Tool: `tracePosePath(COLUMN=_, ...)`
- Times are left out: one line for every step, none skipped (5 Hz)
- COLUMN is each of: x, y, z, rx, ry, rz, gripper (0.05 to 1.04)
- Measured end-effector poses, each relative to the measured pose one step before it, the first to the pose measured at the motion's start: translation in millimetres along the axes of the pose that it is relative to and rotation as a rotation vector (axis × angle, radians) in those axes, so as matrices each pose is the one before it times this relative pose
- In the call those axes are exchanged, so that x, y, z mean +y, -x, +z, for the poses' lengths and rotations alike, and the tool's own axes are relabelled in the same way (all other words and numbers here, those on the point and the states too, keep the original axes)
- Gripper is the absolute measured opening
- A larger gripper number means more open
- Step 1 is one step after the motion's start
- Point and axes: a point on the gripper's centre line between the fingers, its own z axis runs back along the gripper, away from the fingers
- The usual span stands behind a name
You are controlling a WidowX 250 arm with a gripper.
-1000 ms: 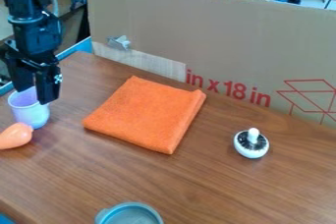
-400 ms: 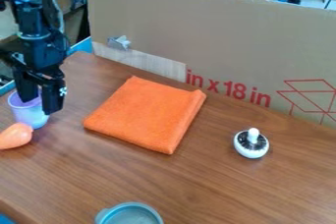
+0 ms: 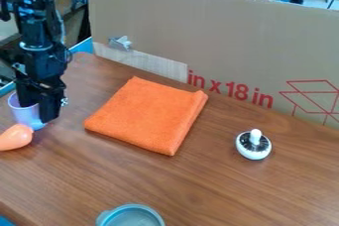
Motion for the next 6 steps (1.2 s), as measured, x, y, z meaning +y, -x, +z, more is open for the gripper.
tracePosePath(x=0.00, y=0.00, z=0.00, rx=0.0000, ry=0.0000, rz=0.0015, gripper=0.385)
tracePosePath(x=-2.54, y=4.61, z=6.37, rx=0.0060, ry=0.0014, rz=0.0024, gripper=0.171)
tracePosePath(x=-31.38, y=-5.59, z=29.90, rx=0.0020, ry=-0.0190, rz=-0.0908, gripper=0.095)
tracePosePath(x=-42.52, y=-9.79, z=33.12, rx=-0.0292, ry=-0.0414, rz=-0.1540, gripper=0.094)
tracePosePath(x=-50.82, y=-5.76, z=21.79, rx=-0.0181, ry=0.0195, rz=-0.1772, gripper=0.094)
tracePosePath(x=-43.41, y=-11.16, z=-3.98, rx=0.0201, ry=0.0488, rz=-0.1353, gripper=0.094)
